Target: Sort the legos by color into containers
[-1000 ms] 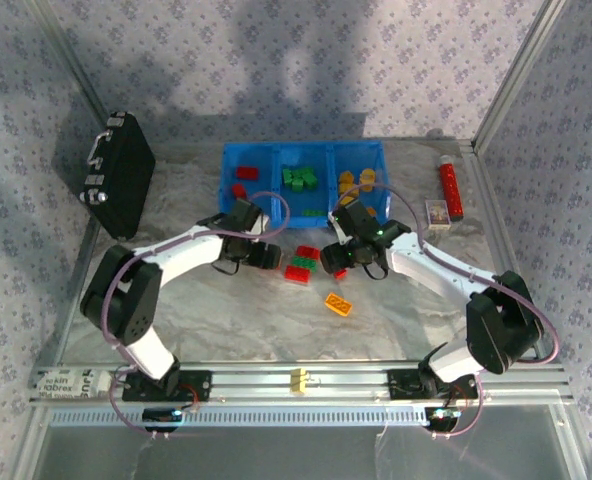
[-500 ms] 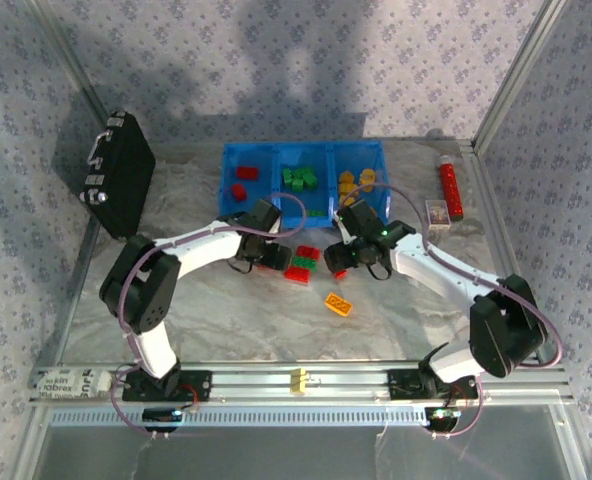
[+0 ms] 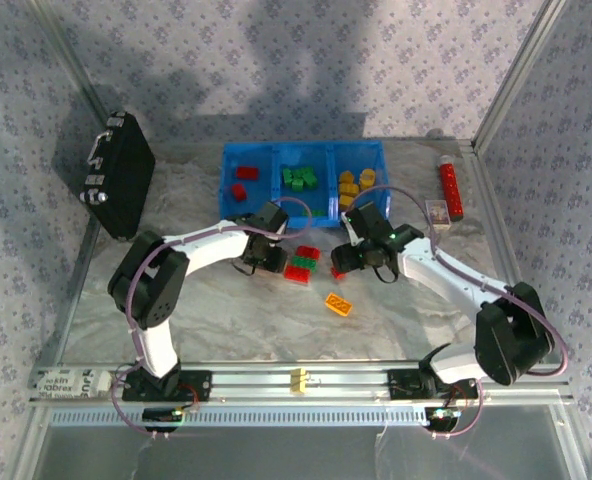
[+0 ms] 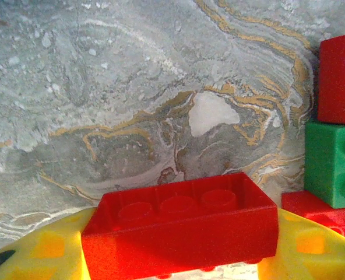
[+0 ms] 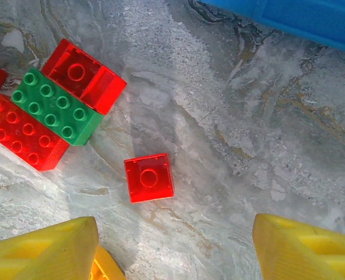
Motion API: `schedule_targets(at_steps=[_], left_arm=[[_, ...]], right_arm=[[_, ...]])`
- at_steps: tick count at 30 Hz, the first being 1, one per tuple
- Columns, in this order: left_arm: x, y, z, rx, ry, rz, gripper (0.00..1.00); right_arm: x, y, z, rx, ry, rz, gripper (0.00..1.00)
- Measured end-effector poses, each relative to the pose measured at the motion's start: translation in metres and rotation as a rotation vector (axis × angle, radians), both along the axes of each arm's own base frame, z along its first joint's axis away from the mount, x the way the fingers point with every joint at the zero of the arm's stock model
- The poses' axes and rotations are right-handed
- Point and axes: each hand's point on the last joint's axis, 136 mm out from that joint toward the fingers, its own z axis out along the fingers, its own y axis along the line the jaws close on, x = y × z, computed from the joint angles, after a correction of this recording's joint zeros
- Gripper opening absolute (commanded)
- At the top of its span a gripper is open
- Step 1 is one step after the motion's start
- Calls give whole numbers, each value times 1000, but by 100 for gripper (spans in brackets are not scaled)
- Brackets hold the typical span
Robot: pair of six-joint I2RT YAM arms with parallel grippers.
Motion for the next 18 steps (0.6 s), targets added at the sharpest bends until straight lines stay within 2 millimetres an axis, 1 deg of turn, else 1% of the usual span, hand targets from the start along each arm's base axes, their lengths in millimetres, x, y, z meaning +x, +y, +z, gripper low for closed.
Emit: schedule_targets(at_steps=[3, 6, 10, 14, 18], left_arm=[[2, 2, 3, 12, -9, 5, 47], [9, 3, 14, 8, -31, 7, 47], [18, 4, 37, -17, -76, 14, 47], [31, 11, 61, -40, -127, 34, 47], [49, 30, 88, -65, -181, 86, 48]], right_arm=[[0, -2, 1, 4, -5, -6, 72], [0, -3, 1, 7, -10, -9, 72], [-2, -4, 1, 8, -9, -11, 72], [-3, -6, 2, 10, -11, -15, 72], [-3, -7, 3, 13, -14, -16, 72]])
